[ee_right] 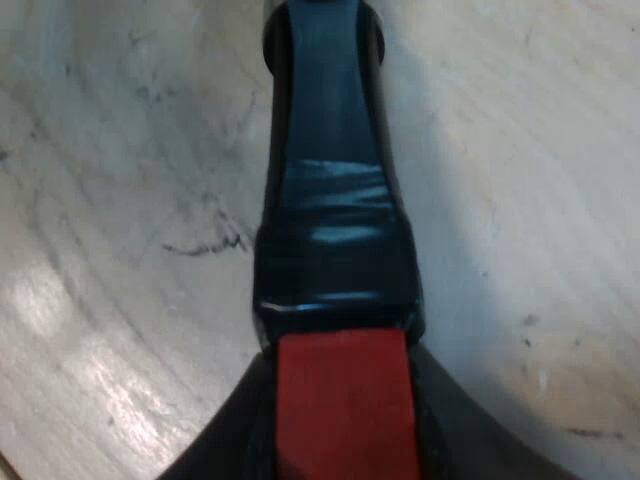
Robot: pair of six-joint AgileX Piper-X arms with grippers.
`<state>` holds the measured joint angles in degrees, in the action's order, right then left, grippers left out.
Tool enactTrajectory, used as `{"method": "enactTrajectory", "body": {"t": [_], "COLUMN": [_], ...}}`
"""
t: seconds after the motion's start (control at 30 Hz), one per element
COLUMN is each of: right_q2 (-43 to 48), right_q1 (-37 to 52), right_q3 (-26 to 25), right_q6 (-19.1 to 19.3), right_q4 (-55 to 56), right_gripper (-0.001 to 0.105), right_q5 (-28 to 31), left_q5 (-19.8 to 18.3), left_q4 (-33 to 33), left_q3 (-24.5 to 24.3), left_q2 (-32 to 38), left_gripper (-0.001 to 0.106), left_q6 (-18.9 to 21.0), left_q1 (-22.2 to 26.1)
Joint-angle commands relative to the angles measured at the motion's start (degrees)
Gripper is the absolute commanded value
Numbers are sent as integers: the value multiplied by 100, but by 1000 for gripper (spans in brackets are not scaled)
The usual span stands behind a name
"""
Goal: Grind coffee beans and then tamp
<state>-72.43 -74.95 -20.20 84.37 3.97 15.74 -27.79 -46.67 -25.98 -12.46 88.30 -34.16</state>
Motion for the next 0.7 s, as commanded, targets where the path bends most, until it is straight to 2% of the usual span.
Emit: {"method": "enactTrajectory", "body": {"t": [0.03,0.13,0.2,0.3,0.6,0.7], "right_q2": [57,57,57,57,57,57], "right_q1": [14,14,14,14,14,14], "right_q3": [-81,-81,-81,-85,-218,-325], "right_q6": [30,30,30,30,30,30], "right_q4": [-137,-11,206,277,297,627], "right_gripper": [0,14,31,48,50,50], "right_q5": [66,66,66,77,155,155], "left_q5": [-34,-34,-34,-34,-34,-34], "left_q4": [-21,-21,-21,-21,-225,-225], "left_q3": [-24,-24,-24,-24,-24,-24], "left_q2": [43,43,43,43,43,43], "left_gripper": [76,76,76,76,76,76], "left_q6": [17,17,17,17,17,17], "left_q1": [-18,-18,-18,-18,-18,-18]}}
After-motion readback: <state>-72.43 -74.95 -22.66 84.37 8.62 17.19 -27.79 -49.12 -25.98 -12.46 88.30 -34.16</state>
